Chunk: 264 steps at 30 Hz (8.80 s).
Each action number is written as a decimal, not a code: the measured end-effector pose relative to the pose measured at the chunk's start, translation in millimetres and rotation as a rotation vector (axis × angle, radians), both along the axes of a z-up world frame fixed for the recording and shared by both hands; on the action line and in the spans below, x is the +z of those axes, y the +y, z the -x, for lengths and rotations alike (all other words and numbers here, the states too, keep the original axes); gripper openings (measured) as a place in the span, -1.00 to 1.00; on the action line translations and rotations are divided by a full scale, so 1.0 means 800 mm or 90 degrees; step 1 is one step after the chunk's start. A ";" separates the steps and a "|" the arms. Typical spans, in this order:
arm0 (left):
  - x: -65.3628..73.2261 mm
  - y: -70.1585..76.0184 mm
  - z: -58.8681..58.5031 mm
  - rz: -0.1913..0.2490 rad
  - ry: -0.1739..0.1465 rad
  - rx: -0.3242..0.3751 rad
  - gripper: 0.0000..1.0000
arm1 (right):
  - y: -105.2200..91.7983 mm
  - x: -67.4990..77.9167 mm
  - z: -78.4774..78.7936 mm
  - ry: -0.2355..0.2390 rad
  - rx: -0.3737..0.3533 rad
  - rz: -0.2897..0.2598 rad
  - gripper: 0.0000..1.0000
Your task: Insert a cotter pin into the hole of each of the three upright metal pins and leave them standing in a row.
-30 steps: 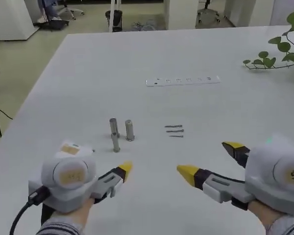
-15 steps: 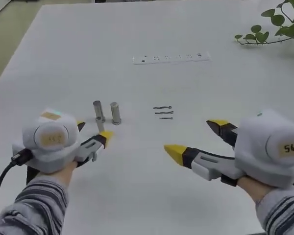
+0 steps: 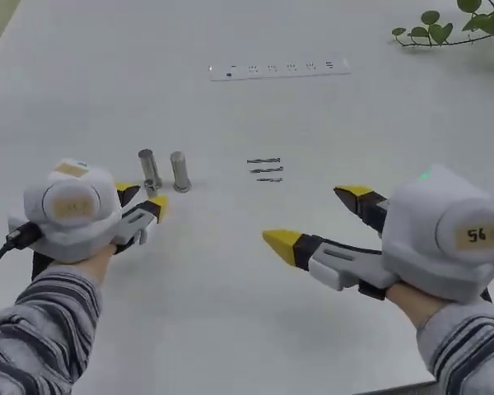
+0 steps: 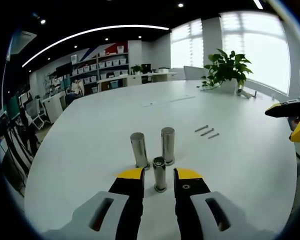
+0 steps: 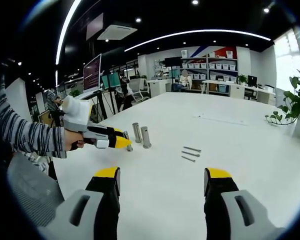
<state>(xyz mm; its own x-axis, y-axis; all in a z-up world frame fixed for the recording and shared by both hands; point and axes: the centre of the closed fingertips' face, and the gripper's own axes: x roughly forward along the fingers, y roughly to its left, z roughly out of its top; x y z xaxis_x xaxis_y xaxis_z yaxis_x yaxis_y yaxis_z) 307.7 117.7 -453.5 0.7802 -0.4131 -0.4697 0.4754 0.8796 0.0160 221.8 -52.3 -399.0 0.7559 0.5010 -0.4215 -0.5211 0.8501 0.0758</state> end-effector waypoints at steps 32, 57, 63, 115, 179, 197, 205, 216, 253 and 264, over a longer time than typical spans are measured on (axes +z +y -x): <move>-0.003 -0.075 0.019 0.029 0.018 -0.121 -0.90 | 0.003 -0.010 -0.001 0.023 -0.003 -0.005 0.27; -0.002 -0.123 0.037 0.038 0.013 -0.185 -0.89 | -0.004 -0.018 0.002 0.035 -0.004 0.007 0.19; -0.002 -0.124 0.037 0.043 0.014 -0.184 -0.89 | -0.009 -0.021 0.003 0.042 -0.006 0.011 0.16; 0.028 -0.051 0.082 0.052 0.035 -0.040 0.31 | -0.009 -0.095 -0.141 0.178 0.292 0.272 -0.72; 0.062 -0.088 0.107 0.083 0.036 -0.134 -0.30 | 0.029 -0.046 -0.050 0.019 0.492 0.398 -1.00; 0.072 -0.119 0.126 0.184 0.091 -0.155 -0.58 | 0.063 -0.026 0.014 -0.073 0.595 0.392 -1.00; 0.073 -0.126 0.137 0.219 0.114 -0.159 -0.77 | 0.073 -0.016 0.031 -0.108 0.625 0.389 -1.00; 0.070 -0.132 0.148 0.253 0.148 -0.161 -1.00 | 0.081 -0.009 0.047 -0.124 0.638 0.347 -1.00; 0.087 -0.140 0.171 0.165 0.066 -0.329 -1.00 | 0.073 -0.011 0.064 -0.069 0.643 0.303 -1.00; 0.084 -0.139 0.169 0.145 0.053 -0.323 -1.00 | 0.070 -0.008 0.062 -0.089 0.643 0.341 -1.00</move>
<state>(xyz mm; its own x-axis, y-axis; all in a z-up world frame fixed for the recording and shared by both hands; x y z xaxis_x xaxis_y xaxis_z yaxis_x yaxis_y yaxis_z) 172.2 6.4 -386.4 0.4221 -0.8247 -0.3763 0.8312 0.5178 -0.2023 172.6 3.7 -405.4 0.1688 0.6865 -0.7073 -0.9581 -0.0543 -0.2813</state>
